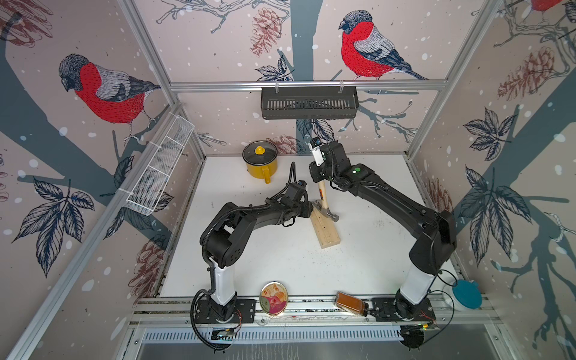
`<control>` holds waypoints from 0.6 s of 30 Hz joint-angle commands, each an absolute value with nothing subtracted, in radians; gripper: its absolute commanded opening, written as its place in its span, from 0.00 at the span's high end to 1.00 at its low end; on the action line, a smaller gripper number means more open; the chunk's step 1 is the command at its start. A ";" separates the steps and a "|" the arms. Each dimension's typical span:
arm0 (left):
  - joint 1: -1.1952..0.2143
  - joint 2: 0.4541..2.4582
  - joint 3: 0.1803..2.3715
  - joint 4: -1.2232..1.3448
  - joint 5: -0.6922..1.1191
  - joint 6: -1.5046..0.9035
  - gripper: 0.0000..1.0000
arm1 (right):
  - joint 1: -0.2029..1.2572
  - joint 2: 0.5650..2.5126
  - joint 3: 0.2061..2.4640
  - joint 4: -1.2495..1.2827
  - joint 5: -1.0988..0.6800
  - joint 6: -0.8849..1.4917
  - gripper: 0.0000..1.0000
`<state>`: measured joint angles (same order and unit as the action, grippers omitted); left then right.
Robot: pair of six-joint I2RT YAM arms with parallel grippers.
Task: Use a claw hammer to pull out a nail
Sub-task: Remove the nail from the mounting plate.
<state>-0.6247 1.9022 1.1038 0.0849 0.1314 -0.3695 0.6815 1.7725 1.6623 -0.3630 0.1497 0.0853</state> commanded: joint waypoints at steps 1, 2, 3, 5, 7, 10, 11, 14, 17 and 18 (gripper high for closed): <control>-0.623 1.911 1.106 0.034 0.124 -0.371 0.55 | 0.672 1.745 1.637 -0.270 0.191 0.061 1.00; -0.623 1.911 1.106 0.035 0.124 -0.370 0.55 | 0.671 1.741 1.627 -0.261 0.189 0.064 1.00; -0.623 1.911 1.107 0.034 0.124 -0.371 0.55 | 0.668 1.736 1.620 -0.255 0.186 0.066 1.00; -0.623 1.913 1.108 0.034 0.122 -0.370 0.55 | 0.663 1.724 1.598 -0.239 0.185 0.072 1.00; -0.623 1.914 1.107 0.034 0.123 -0.371 0.55 | 0.659 1.711 1.573 -0.221 0.181 0.076 1.00; -0.623 1.916 1.108 0.032 0.121 -0.371 0.55 | 0.651 1.688 1.531 -0.184 0.171 0.085 1.00; -0.623 1.916 1.109 0.031 0.121 -0.371 0.55 | 0.648 1.680 1.519 -0.175 0.166 0.087 1.00; -0.623 1.917 1.109 0.030 0.121 -0.370 0.56 | 0.641 1.669 1.495 -0.160 0.157 0.092 1.00; -0.623 1.920 1.111 0.027 0.121 -0.371 0.56 | 0.638 1.668 1.488 -0.160 0.153 0.092 1.00; -0.623 1.920 1.112 0.026 0.121 -0.370 0.56 | 0.637 1.668 1.485 -0.159 0.154 0.092 1.00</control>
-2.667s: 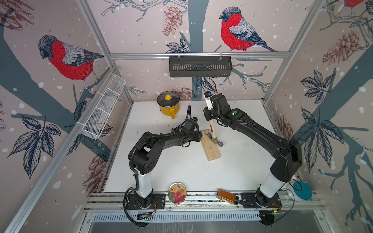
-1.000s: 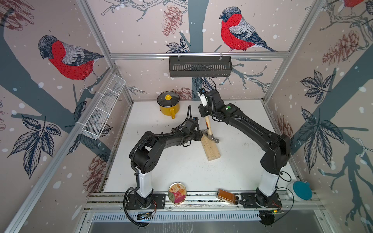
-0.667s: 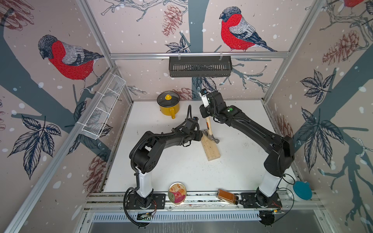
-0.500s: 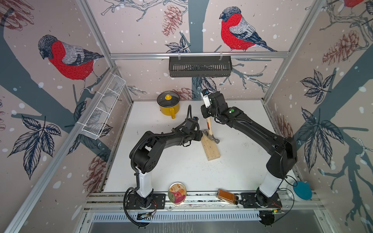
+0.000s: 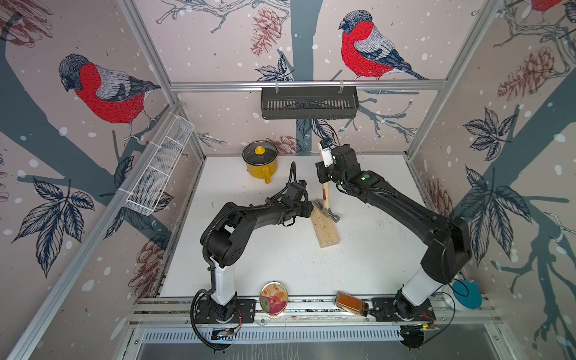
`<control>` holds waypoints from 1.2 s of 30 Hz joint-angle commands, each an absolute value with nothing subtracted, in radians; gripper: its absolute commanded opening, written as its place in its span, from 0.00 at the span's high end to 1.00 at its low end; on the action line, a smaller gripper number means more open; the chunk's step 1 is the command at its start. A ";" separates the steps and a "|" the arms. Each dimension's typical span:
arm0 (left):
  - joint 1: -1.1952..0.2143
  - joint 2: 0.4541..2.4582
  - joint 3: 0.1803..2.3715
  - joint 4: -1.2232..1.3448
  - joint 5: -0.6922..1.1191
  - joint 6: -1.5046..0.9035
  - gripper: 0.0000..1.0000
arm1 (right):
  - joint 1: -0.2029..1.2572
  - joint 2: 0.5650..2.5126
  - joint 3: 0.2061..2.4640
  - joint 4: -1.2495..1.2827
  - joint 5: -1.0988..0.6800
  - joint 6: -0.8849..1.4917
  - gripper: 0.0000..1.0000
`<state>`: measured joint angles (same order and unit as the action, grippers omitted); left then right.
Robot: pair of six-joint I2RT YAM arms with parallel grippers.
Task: Use a claw hammer to pull out a nail
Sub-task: Remove the nail from the mounting plate.
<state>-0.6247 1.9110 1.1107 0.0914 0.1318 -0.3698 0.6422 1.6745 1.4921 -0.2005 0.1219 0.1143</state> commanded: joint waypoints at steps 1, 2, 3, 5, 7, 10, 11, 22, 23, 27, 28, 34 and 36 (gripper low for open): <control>-0.623 1.919 1.112 0.026 0.120 -0.371 0.56 | 0.635 1.665 1.481 -0.158 0.153 0.094 1.00; -0.623 1.918 1.111 0.026 0.120 -0.370 0.56 | 0.634 1.662 1.476 -0.153 0.153 0.094 1.00; -0.622 1.918 1.112 0.026 0.119 -0.371 0.56 | 0.634 1.658 1.469 -0.148 0.152 0.096 1.00; -0.623 1.917 1.111 0.025 0.118 -0.371 0.56 | 0.632 1.647 1.450 -0.135 0.148 0.099 1.00; -0.623 1.917 1.111 0.026 0.118 -0.370 0.56 | 0.629 1.633 1.428 -0.118 0.144 0.104 1.00; -0.623 1.919 1.113 0.025 0.117 -0.371 0.56 | 0.626 1.609 1.391 -0.090 0.140 0.109 1.00; -0.623 1.919 1.113 0.024 0.117 -0.371 0.56 | 0.626 1.601 1.378 -0.080 0.136 0.110 1.00; -0.621 1.921 1.114 0.018 0.114 -0.371 0.57 | 0.615 1.499 1.236 0.035 0.120 0.119 1.00; -0.621 1.922 1.114 0.018 0.114 -0.371 0.57 | 0.615 1.494 1.227 0.043 0.120 0.120 1.00; -0.622 1.925 1.117 0.015 0.115 -0.371 0.57 | 0.611 1.466 1.177 0.083 0.110 0.126 1.00; -0.621 1.925 1.118 0.014 0.114 -0.371 0.57 | 0.612 1.460 1.168 0.090 0.109 0.126 1.00; -0.622 1.931 1.120 0.013 0.115 -0.370 0.57 | 0.609 1.422 1.115 0.136 0.102 0.127 1.00; -0.621 1.933 1.121 0.012 0.116 -0.373 0.57 | 0.608 1.412 1.099 0.154 0.095 0.129 1.00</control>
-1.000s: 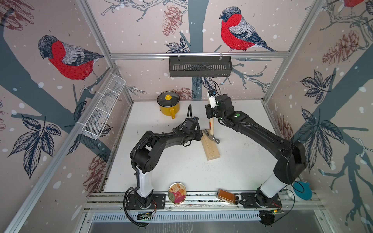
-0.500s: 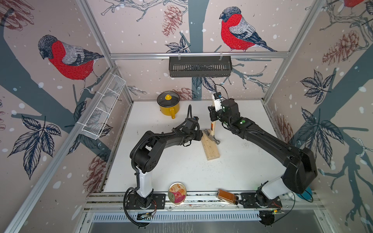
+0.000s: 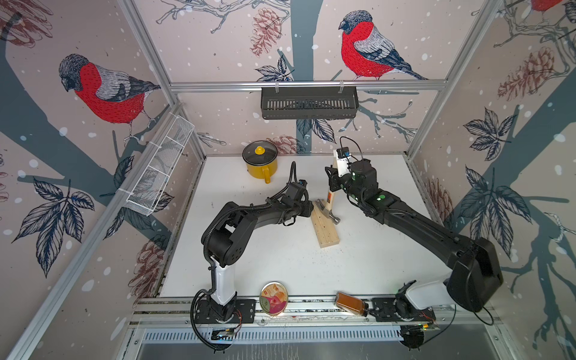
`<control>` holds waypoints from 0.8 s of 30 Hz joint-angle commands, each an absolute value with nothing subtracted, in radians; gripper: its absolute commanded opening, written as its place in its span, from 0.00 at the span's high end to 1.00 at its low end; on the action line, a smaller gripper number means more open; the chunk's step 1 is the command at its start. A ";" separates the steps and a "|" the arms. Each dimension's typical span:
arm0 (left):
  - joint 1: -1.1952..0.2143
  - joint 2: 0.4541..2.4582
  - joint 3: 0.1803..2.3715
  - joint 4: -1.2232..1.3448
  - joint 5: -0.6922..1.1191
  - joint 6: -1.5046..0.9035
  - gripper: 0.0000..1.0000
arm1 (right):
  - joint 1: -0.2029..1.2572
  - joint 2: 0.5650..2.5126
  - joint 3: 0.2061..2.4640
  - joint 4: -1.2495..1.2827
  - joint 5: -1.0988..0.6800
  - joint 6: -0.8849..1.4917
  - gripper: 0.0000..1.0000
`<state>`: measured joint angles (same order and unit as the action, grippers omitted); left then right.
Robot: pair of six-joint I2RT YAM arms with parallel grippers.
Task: Use a claw hammer to pull out a nail
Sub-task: Remove the nail from the mounting plate.
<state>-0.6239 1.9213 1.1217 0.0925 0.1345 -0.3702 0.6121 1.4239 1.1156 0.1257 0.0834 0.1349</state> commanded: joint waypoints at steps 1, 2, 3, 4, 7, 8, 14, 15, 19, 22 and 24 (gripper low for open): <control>-0.621 1.934 1.123 0.012 0.117 -0.372 0.57 | 0.608 1.409 1.093 0.161 0.090 0.130 1.00; -0.621 1.935 1.121 0.012 0.116 -0.372 0.57 | 0.608 1.408 1.089 0.166 0.088 0.130 1.00; -0.621 1.934 1.123 0.010 0.115 -0.372 0.57 | 0.607 1.409 1.088 0.169 0.086 0.130 1.00; -0.621 1.934 1.123 0.009 0.115 -0.371 0.57 | 0.607 1.411 1.089 0.170 0.084 0.129 1.00; -0.621 1.933 1.124 0.009 0.114 -0.371 0.57 | 0.607 1.414 1.091 0.177 0.084 0.130 1.00; -0.620 1.933 1.123 0.009 0.112 -0.370 0.57 | 0.608 1.414 1.089 0.181 0.084 0.130 1.00; -0.621 1.936 1.123 0.008 0.116 -0.372 0.57 | 0.607 1.399 1.063 0.215 0.083 0.133 1.00; -0.621 1.937 1.125 0.010 0.117 -0.371 0.57 | 0.607 1.396 1.056 0.221 0.083 0.134 1.00; -0.620 1.943 1.127 0.008 0.121 -0.373 0.57 | 0.607 1.374 1.026 0.251 0.083 0.133 1.00; -0.621 1.945 1.129 0.005 0.120 -0.374 0.57 | 0.604 1.360 1.000 0.280 0.083 0.135 1.00; -0.621 1.944 1.129 0.004 0.118 -0.372 0.57 | 0.603 1.356 0.991 0.293 0.080 0.136 1.00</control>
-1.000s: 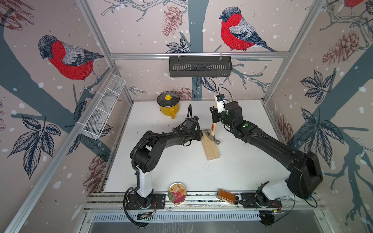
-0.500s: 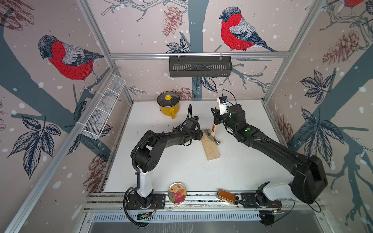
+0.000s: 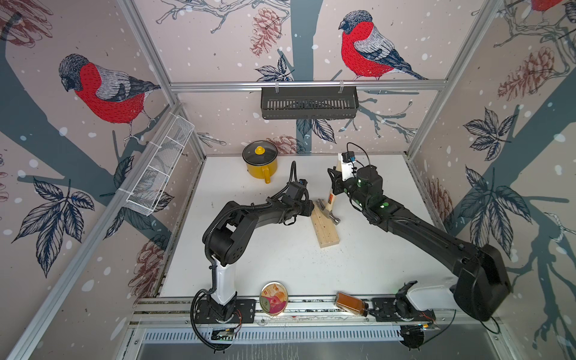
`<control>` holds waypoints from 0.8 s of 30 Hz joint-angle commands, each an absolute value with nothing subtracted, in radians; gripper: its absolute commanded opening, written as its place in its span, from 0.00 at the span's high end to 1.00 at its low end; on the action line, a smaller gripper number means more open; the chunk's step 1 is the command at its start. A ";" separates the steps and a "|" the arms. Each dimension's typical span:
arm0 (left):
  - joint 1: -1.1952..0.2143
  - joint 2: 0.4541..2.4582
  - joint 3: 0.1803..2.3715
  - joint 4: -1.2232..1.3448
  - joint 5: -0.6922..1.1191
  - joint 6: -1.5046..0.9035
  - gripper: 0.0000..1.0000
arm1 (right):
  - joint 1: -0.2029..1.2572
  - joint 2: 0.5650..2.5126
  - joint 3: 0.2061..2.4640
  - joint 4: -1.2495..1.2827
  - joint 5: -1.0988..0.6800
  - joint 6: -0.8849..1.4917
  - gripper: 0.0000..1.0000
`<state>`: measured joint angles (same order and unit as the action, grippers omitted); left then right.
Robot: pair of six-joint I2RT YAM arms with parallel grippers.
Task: Use a claw hammer to pull out a nail
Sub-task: Remove the nail from the mounting plate.
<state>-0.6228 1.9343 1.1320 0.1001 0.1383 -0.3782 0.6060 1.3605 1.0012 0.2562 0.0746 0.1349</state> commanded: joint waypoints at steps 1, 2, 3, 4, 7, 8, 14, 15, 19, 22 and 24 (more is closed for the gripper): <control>-0.620 1.946 1.130 0.004 0.118 -0.374 0.57 | 0.603 1.356 0.990 0.293 0.080 0.138 1.00; -0.621 1.945 1.129 0.004 0.120 -0.372 0.57 | 0.603 1.358 0.991 0.293 0.080 0.138 1.00; -0.621 1.946 1.129 0.003 0.119 -0.373 0.57 | 0.603 1.356 0.990 0.293 0.080 0.138 1.00; -0.621 1.947 1.131 0.004 0.120 -0.374 0.57 | 0.603 1.355 0.988 0.295 0.079 0.138 1.00; -0.620 1.947 1.131 0.002 0.121 -0.374 0.57 | 0.603 1.346 0.978 0.306 0.080 0.140 1.00; -0.620 1.946 1.131 0.003 0.120 -0.373 0.57 | 0.603 1.344 0.973 0.311 0.081 0.143 1.00; -0.620 1.950 1.133 0.003 0.123 -0.375 0.57 | 0.601 1.321 0.937 0.344 0.074 0.149 1.00; -0.620 1.951 1.132 0.002 0.123 -0.375 0.57 | 0.601 1.320 0.935 0.346 0.072 0.150 1.00; -0.620 1.950 1.134 0.000 0.123 -0.376 0.57 | 0.601 1.314 0.914 0.369 0.073 0.155 1.00; -0.620 1.949 1.134 0.000 0.122 -0.375 0.57 | 0.599 1.299 0.886 0.400 0.076 0.162 1.00; -0.620 1.951 1.134 0.000 0.121 -0.376 0.57 | 0.598 1.292 0.868 0.420 0.073 0.170 1.00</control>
<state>-0.6197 1.9392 1.1381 0.0994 0.1493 -0.3843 0.6010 1.2987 0.8856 0.3908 0.0662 0.1452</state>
